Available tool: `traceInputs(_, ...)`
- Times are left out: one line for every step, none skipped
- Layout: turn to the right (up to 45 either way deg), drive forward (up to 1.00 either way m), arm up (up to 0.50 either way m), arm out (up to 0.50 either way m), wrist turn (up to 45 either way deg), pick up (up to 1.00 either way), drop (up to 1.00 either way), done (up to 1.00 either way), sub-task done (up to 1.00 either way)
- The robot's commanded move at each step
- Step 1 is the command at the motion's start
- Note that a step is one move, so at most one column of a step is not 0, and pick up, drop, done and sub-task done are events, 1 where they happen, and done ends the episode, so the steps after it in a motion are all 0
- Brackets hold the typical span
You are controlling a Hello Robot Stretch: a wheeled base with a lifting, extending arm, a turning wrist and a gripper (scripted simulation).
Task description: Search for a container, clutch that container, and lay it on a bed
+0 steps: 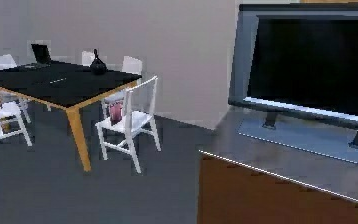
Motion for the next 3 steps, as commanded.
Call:
traceInputs(-3.0,0.0,0.0,0.0,0.0,0.0,0.0,0.0,0.0)
traceInputs(0.0,1.0,0.0,0.0,0.0,0.0,0.0,0.0,0.0)
traceInputs(0.0,0.05,0.0,0.0,0.0,0.0,0.0,0.0,0.0)
